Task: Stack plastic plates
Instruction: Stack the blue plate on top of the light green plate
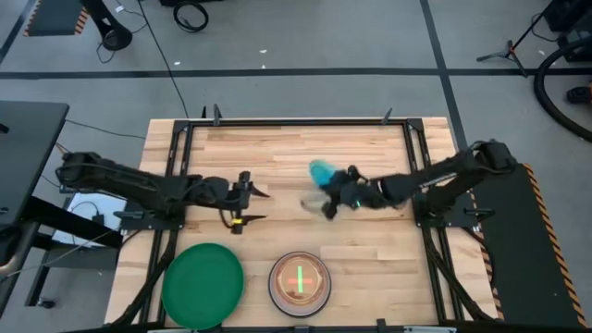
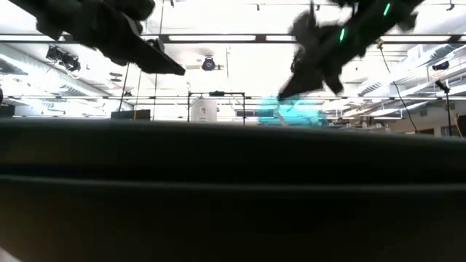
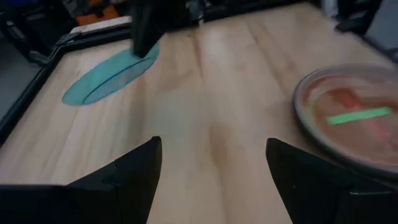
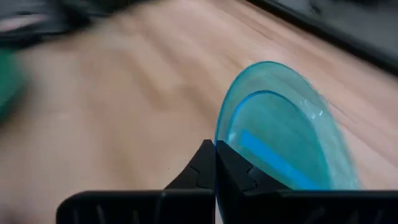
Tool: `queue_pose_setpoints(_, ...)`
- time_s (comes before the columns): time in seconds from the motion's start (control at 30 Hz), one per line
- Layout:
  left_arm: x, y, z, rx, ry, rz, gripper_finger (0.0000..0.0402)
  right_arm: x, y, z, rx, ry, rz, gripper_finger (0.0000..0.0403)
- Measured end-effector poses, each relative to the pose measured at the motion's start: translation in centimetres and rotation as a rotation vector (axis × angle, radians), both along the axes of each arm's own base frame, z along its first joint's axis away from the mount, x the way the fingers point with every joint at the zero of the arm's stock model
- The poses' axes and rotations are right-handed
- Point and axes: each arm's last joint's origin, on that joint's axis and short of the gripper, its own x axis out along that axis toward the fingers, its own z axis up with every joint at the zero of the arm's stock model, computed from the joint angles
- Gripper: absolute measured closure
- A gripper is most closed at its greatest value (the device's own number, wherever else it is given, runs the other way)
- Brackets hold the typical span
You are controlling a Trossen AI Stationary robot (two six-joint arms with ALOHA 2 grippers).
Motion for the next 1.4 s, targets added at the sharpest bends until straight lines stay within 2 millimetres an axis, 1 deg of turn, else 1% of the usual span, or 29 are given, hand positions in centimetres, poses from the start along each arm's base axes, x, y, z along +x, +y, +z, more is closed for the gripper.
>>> queue_pose_setpoints(0.1, -0.3, -1.0, 0.4, -0.04, -0.022, -0.028, 0.0109, 1.0, 4.6, 2.3, -0.117, -0.013, 0.222, 0.04)
queue_pose_setpoints(0.2, -0.3, -2.1, 0.7, -0.086, -0.057, -0.062, 0.0109, 2.1, 9.8, 3.6, -0.207, -0.008, 0.451, 0.04)
queue_pose_setpoints(0.3, -0.3, -3.4, 1.4, -0.148, -0.135, -0.106, 0.0109, 3.0, 14.9, 4.1, -0.235, -0.007, 0.618, 0.04)
queue_pose_setpoints(0.43, -0.7, -5.5, 2.8, -0.187, -0.264, -0.206, 0.0109, 3.6, 21.3, 3.5, -0.323, 0.026, 0.785, 0.0398)
queue_pose_setpoints(0.53, -1.0, -6.6, 3.4, -0.22, -0.32, -0.258, 0.0109, 3.8, 25.0, 4.0, -0.37, 0.025, 0.836, 0.0397)
queue_pose_setpoints(0.6, -1.2, -6.9, 3.5, -0.25, -0.321, -0.258, 0.0109, 3.8, 26.8, 4.2, -0.4, 0.028, 0.845, 0.0396)
queue_pose_setpoints(0.63, -1.2, -7.1, 3.5, -0.268, -0.316, -0.245, 0.0109, 3.8, 27.5, 4.0, -0.416, 0.037, 0.853, 0.0396)
queue_pose_setpoints(0.7, -1.3, -7.2, 3.4, -0.312, -0.311, -0.211, 0.0109, 3.8, 28.6, 3.1, -0.44, 0.049, 0.857, 0.0395)
queue_pose_setpoints(0.8, -1.2, -8.0, 3.3, -0.401, -0.314, -0.206, 0.0109, 4.1, 29.4, 0.6, -0.448, 0.079, 0.816, 0.0395)
queue_pose_setpoints(0.93, -1.0, -10.2, 3.0, -0.469, -0.36, -0.285, 0.0109, 4.6, 29.6, -3.5, -0.492, 0.2, 0.813, 0.0396)
queue_pose_setpoints(1.0, -1.0, -11.3, 2.4, -0.474, -0.357, -0.323, 0.0109, 4.9, 29.4, -4.7, -0.509, 0.238, 0.815, 0.0396)
queue_pose_setpoints(1.07, -1.0, -12.1, 2.1, -0.485, -0.362, -0.346, 0.0109, 5.1, 29.2, -5.3, -0.514, 0.258, 0.815, 0.0396)
queue_pose_setpoints(1.17, -1.1, -12.9, 1.6, -0.501, -0.356, -0.325, 0.0109, 5.1, 28.9, -5.6, -0.519, 0.3, 0.818, 0.0396)
queue_pose_setpoints(1.33, -1.4, -13.3, 1.4, -0.517, -0.344, -0.268, 0.0109, 5.0, 28.7, -5.7, -0.46, 0.305, 0.804, 0.0395)
queue_pose_setpoints(1.4, -1.6, -13.6, 1.4, -0.518, -0.339, -0.277, 0.0109, 5.1, 28.9, -6.3, -0.441, 0.309, 0.808, 0.0395)
